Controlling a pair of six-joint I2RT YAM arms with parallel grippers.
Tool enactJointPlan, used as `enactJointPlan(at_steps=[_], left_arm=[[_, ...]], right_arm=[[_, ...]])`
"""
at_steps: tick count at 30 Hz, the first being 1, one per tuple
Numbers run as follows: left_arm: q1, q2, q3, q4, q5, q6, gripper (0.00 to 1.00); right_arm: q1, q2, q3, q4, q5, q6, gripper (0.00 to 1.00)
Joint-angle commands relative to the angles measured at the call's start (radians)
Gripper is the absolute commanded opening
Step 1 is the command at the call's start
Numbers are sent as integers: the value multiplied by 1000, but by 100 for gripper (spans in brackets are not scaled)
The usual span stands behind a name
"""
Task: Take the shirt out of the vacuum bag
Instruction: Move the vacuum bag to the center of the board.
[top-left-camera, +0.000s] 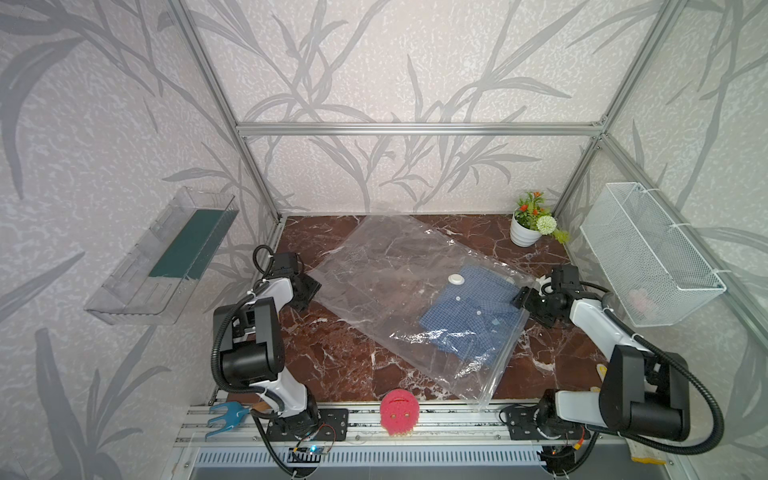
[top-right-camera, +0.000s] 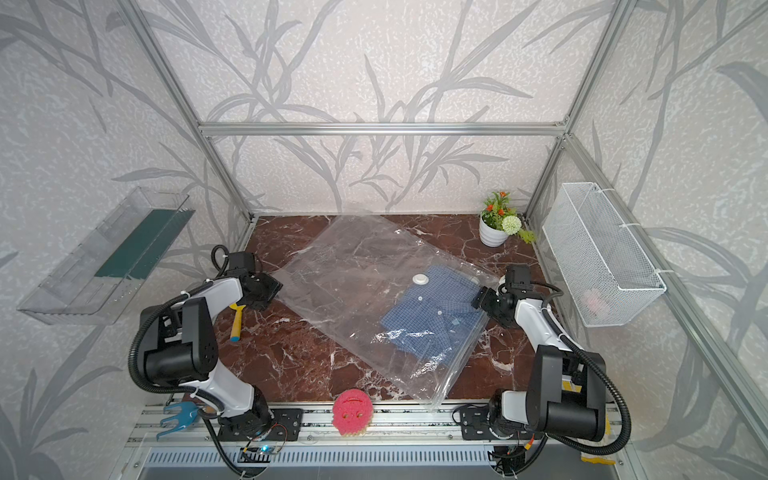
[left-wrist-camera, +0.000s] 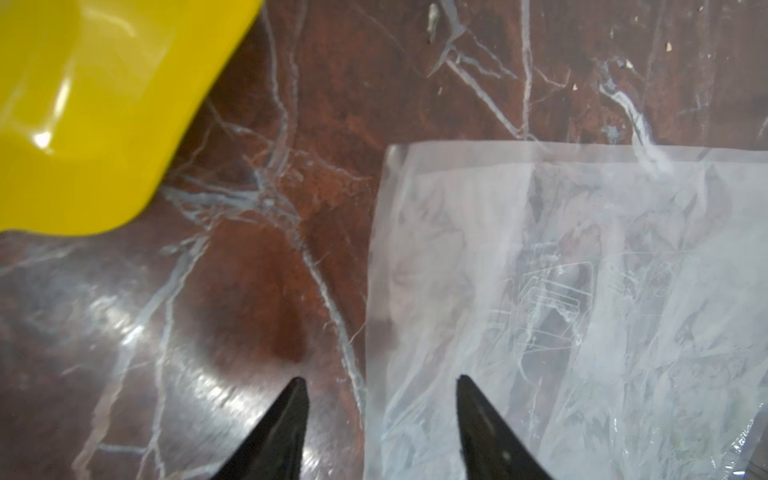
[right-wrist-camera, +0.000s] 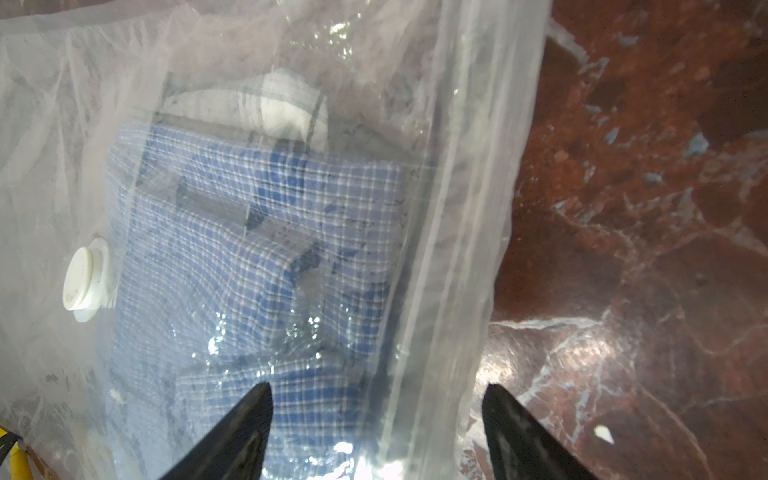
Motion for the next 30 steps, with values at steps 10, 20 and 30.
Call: enactJointPlan(at_steps=[10, 20, 30], left_arm=[[-10, 36, 108, 61, 17, 4, 7], [12, 56, 251, -6, -7, 66, 0], [51, 186, 527, -97, 84, 151, 0]], right_arm=[[112, 77, -35, 28, 86, 52, 69], [301, 180, -38, 185, 155, 295, 61], [528, 408, 107, 420, 268, 592, 60]])
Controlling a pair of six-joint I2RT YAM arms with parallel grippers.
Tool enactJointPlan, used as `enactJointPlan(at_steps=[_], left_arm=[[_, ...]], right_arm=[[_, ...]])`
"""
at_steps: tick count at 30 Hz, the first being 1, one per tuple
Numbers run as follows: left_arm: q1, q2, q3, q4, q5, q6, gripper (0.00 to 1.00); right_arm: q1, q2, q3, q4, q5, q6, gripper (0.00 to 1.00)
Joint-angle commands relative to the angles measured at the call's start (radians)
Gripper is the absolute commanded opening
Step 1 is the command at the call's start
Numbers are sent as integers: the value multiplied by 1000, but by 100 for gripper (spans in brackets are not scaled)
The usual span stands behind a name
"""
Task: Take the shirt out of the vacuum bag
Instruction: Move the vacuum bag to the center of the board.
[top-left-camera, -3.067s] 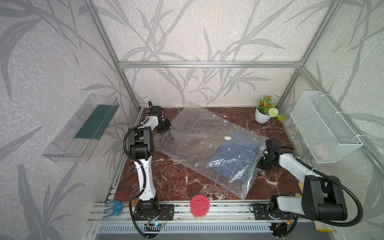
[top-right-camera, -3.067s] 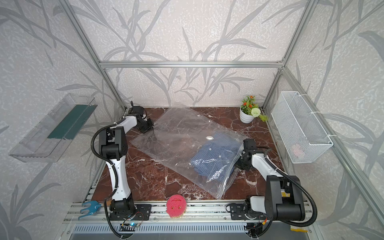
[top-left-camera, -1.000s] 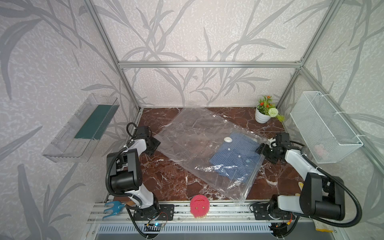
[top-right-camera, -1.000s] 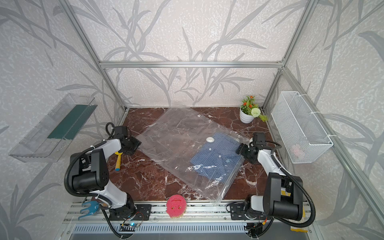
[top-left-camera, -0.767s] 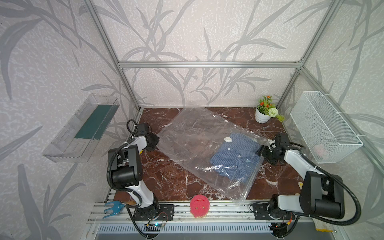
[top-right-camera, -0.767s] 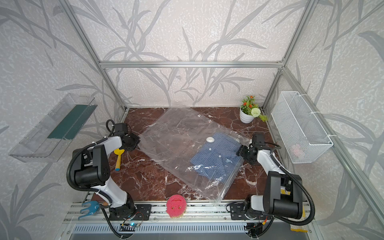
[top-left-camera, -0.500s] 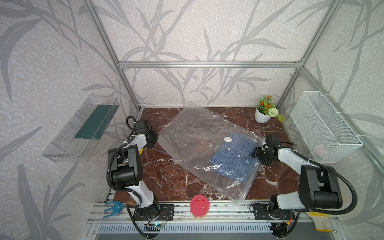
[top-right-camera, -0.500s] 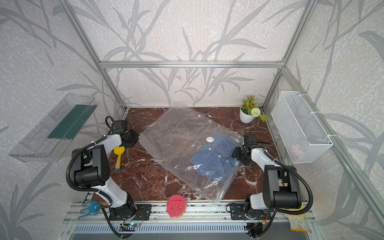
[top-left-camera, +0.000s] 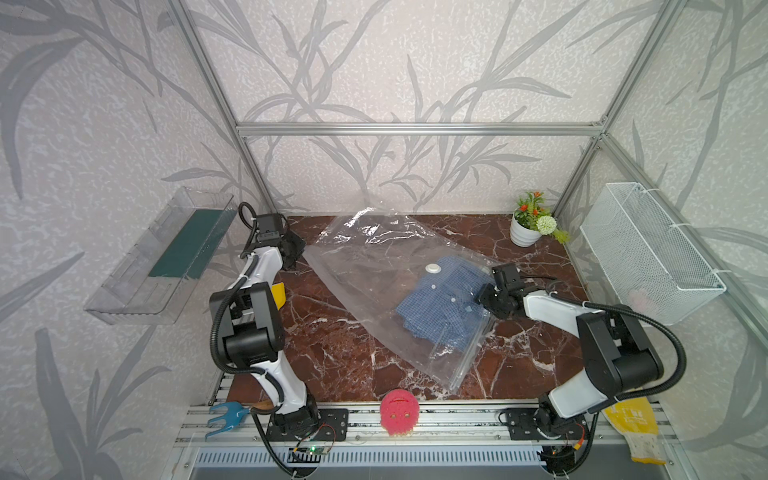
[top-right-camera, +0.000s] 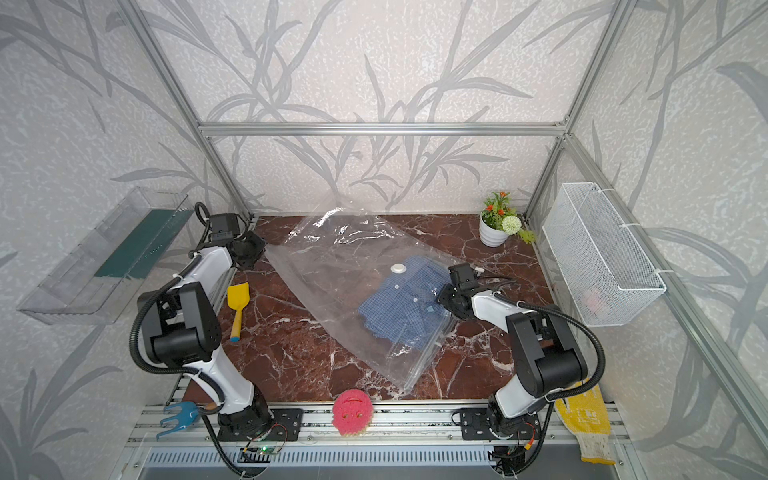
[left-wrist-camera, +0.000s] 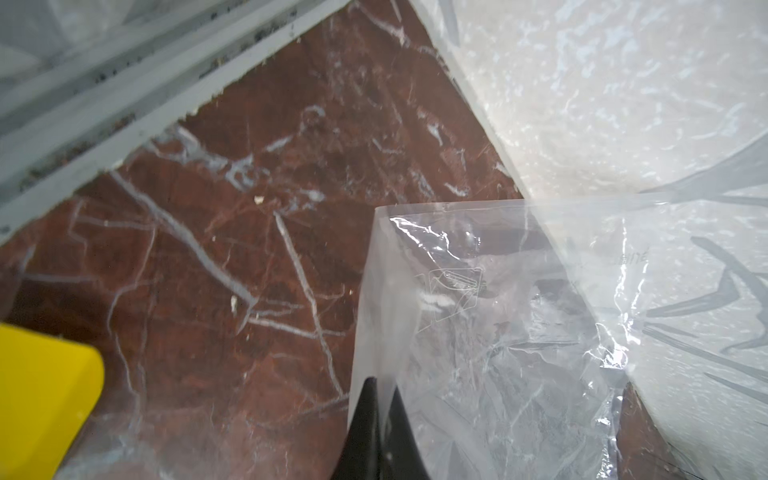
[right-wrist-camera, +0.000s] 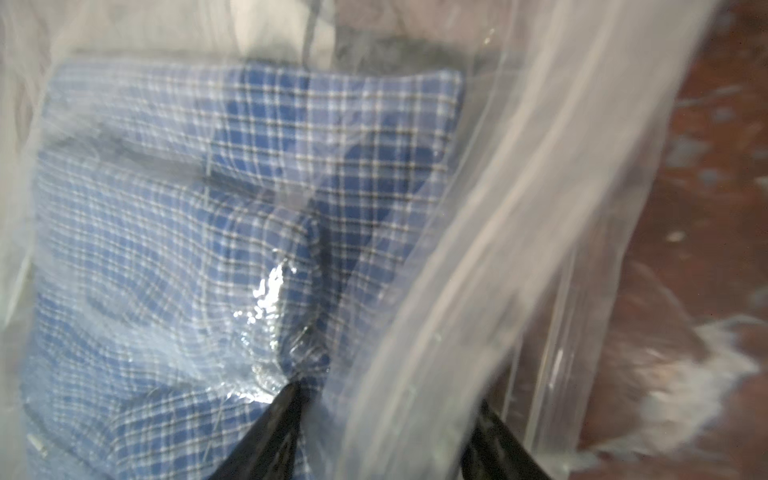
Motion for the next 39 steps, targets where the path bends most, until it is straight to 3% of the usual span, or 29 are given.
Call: enactJointPlan(at_steps=[1, 3, 6, 9, 16, 23, 27, 30, 34, 39], left_arm=[[5, 41, 75, -54, 74, 47, 0], [-2, 60, 110, -67, 137, 73, 7], [-41, 49, 167, -138, 147, 145, 30], [-70, -5, 192, -175, 146, 185, 43], [-103, -138, 240, -284, 163, 269, 48], [-236, -222, 183, -369, 109, 360, 48], [-313, -247, 122, -388, 79, 398, 50], [-369, -251, 79, -392, 74, 402, 51], [-487, -229, 57, -397, 35, 420, 53], [-640, -173, 66, -401, -13, 450, 58]], right_arm=[[82, 154, 82, 68, 54, 148, 59], [130, 216, 152, 79, 85, 189, 59], [190, 302, 254, 86, 121, 251, 59], [235, 375, 333, 102, 143, 314, 58], [274, 512, 482, 98, 193, 407, 57], [282, 646, 726, 34, 200, 394, 56], [282, 664, 834, -42, 205, 325, 61], [265, 647, 865, -96, 203, 247, 72], [209, 604, 930, -256, 109, 43, 81], [138, 407, 775, -271, 68, -184, 85]])
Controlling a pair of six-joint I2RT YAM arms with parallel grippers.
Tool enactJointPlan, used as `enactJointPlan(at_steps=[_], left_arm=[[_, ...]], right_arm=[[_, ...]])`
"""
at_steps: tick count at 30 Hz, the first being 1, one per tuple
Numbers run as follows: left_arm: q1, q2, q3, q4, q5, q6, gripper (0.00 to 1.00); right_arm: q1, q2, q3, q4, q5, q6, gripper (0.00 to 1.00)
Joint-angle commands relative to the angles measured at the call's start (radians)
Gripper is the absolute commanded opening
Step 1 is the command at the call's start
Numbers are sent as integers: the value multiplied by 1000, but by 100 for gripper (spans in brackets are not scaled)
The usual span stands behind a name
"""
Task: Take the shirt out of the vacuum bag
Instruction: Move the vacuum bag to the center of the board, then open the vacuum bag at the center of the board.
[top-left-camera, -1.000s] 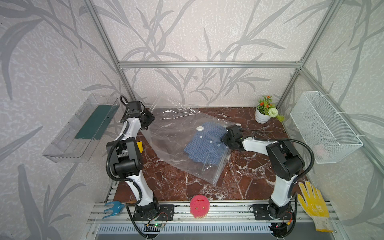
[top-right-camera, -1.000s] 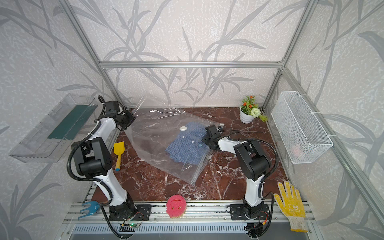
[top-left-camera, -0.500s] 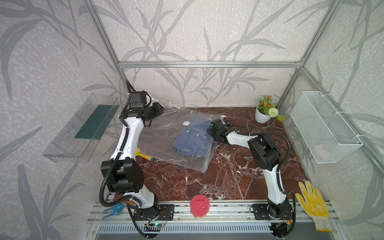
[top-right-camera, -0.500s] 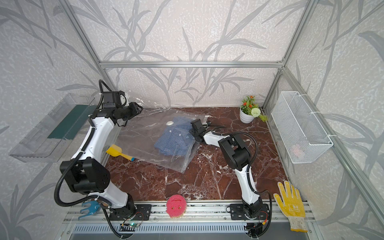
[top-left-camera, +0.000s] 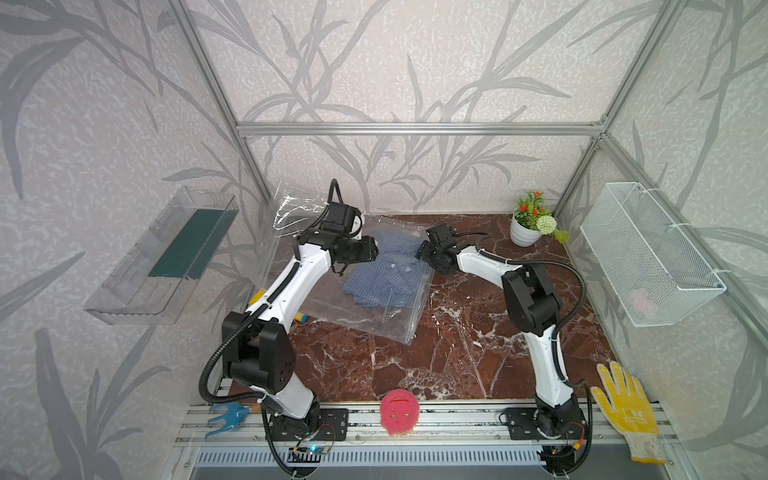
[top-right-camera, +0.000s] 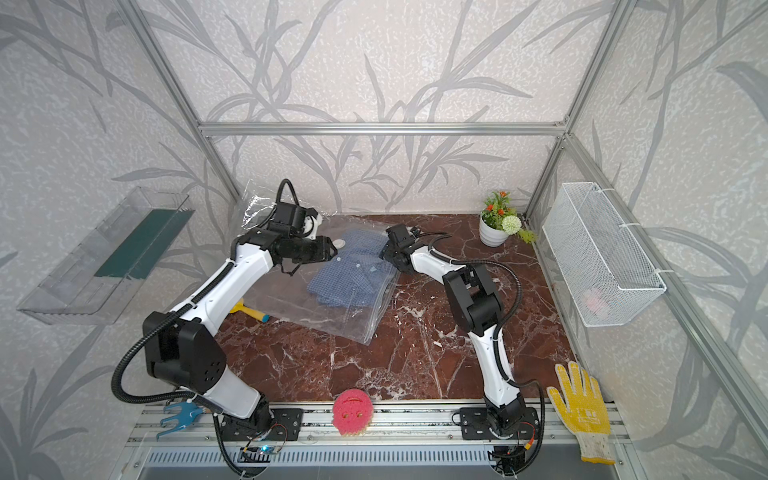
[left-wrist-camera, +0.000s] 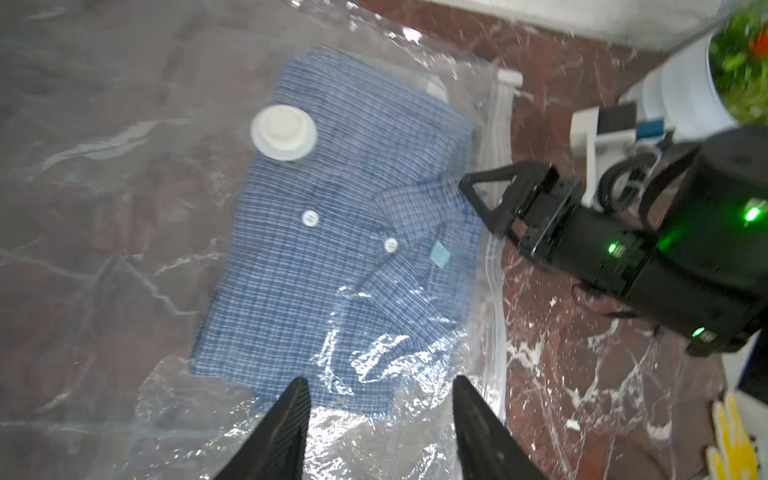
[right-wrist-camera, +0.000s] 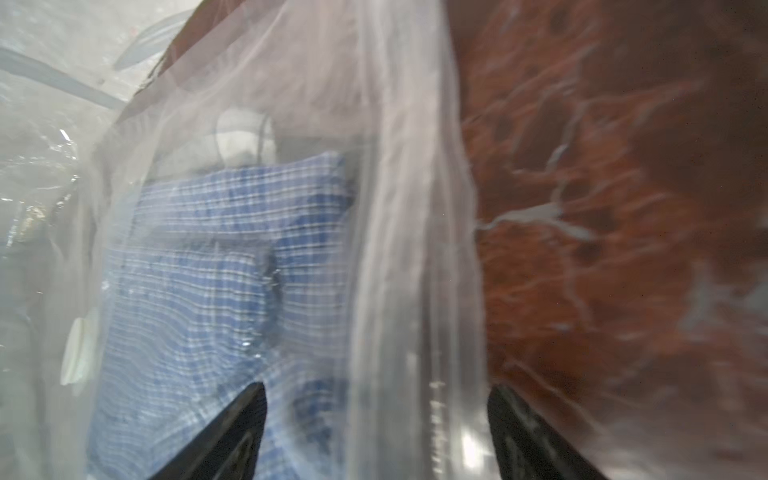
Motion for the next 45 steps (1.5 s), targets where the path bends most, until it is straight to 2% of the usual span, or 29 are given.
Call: enactJointPlan(at_steps=[1, 5, 10, 16, 19, 23, 25, 33, 37, 45], left_arm=[[-88, 42, 4, -23, -51, 61, 58], [-194, 100, 2, -9, -73, 95, 60], [-318, 210, 77, -39, -137, 117, 64], [-343, 355, 209, -113, -232, 156, 65], [-365, 396, 271, -138, -280, 166, 67], [-416, 484, 376, -229, -482, 203, 68], [-433, 515, 406, -254, -535, 220, 68], [-465, 545, 423, -278, -610, 226, 66], [-465, 558, 431, -289, -673, 219, 55], [-465, 554, 438, -298, -706, 206, 14]], right_arm=[[-63, -182, -99, -86, -64, -219, 85], [-139, -402, -322, -82, -113, -334, 86], [-218, -654, -560, -97, -103, -352, 86], [-293, -846, -720, -106, -116, -341, 86], [-319, -878, -753, -119, -111, -357, 86], [-348, -871, -792, -78, -154, -344, 86], [-349, -852, -799, -52, -172, -342, 86], [-349, -790, -800, -6, -208, -345, 86], [-348, -770, -801, 12, -229, -344, 84], [-318, -710, -807, 71, -305, -337, 79]])
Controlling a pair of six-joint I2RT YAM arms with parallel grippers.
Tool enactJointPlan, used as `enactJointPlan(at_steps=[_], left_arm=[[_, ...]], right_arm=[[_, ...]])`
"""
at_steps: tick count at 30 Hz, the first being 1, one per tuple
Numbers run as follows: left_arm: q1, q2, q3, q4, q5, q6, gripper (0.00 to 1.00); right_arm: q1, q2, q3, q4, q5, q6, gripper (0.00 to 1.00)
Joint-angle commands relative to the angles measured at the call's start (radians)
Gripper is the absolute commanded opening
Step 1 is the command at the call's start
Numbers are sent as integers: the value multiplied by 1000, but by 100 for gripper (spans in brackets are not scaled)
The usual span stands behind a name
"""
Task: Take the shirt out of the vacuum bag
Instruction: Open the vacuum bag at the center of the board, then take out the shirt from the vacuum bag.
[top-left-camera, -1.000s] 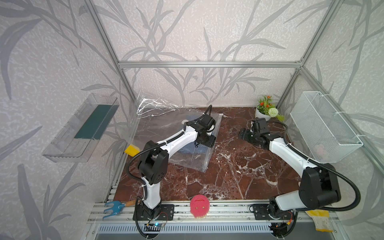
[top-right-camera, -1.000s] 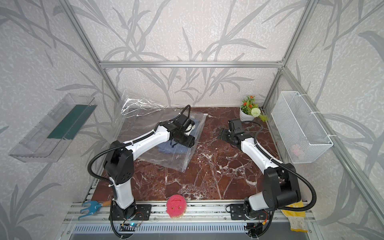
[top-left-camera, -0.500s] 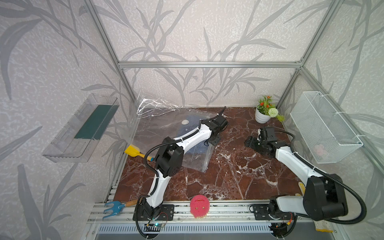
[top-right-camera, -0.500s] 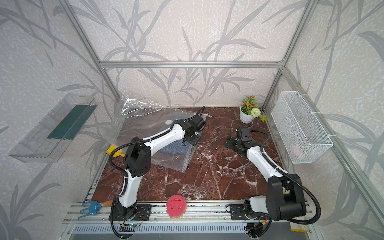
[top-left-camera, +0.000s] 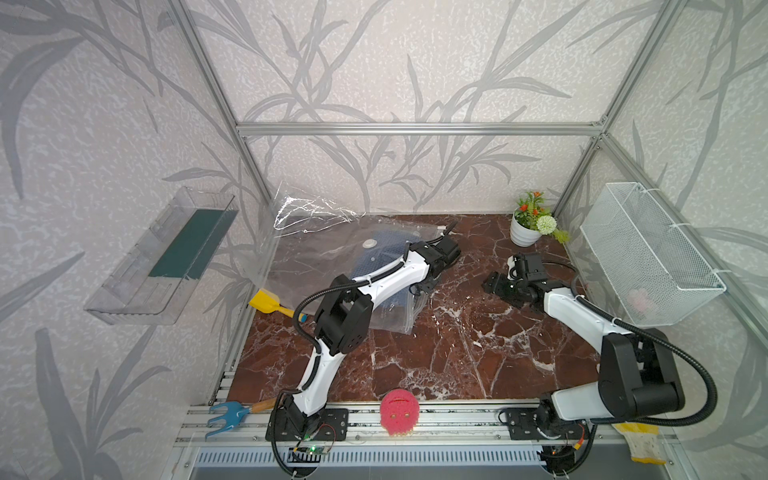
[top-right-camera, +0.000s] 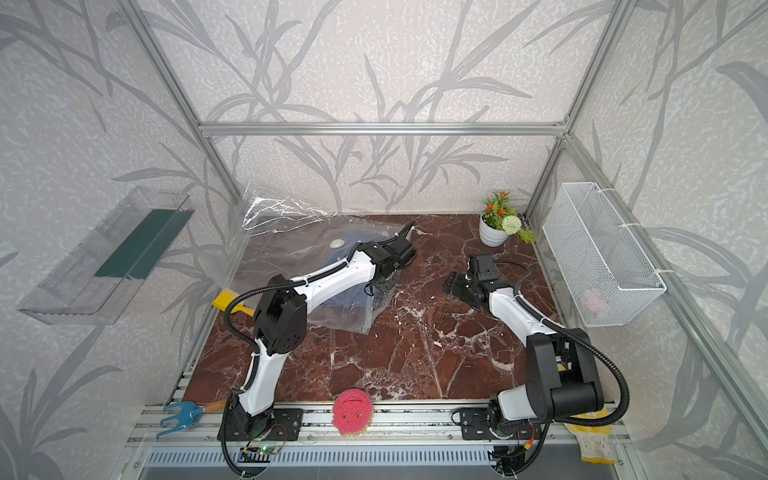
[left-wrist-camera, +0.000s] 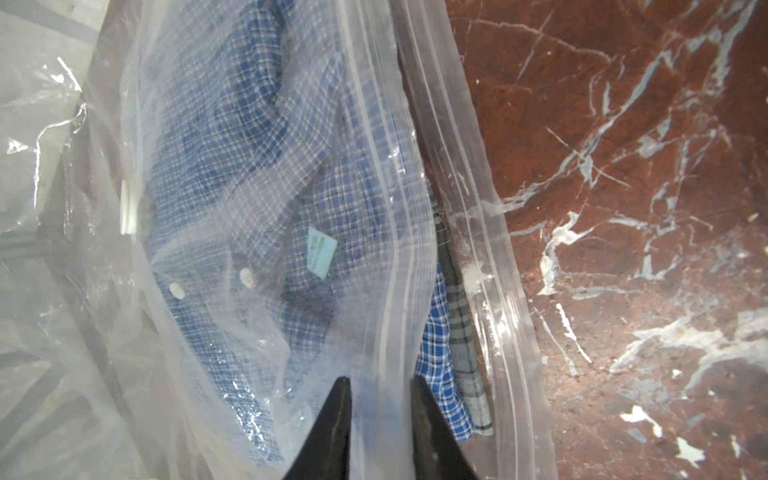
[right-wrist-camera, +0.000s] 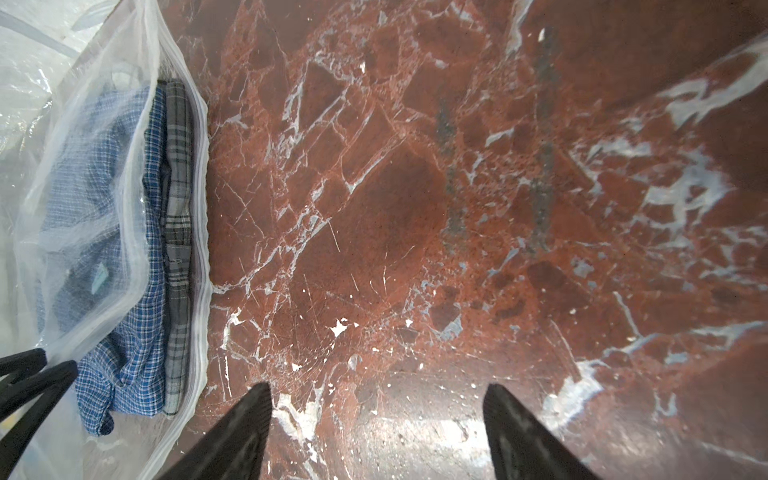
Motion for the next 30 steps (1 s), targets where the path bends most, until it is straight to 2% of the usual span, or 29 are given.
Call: enactJointPlan(at_steps=[1, 2, 3, 10, 14, 20, 24, 30], left_arm=[[4, 9, 23, -39, -55, -6, 8], [6, 3, 24, -43, -64, -11, 1], [5, -7, 24, -42, -71, -13, 0], [10, -98, 35, -42, -154, -31, 0], [16, -155, 35, -34, -162, -37, 0], [17, -201, 21, -27, -156, -56, 0], [17, -219, -3, -23, -148, -74, 0], [19, -233, -17, -24, -146, -80, 0]], right_arm=[[25, 16, -17, 64, -68, -5, 78], [37, 18, -19, 89, -85, -5, 77], [52, 21, -16, 110, -97, -6, 76], [163, 154, 64, 274, -214, 30, 70], [210, 246, 110, 379, -275, 61, 65], [252, 439, 203, 565, -384, 213, 63], [265, 539, 277, 618, -407, 252, 63], [287, 615, 378, 578, -410, 245, 61]])
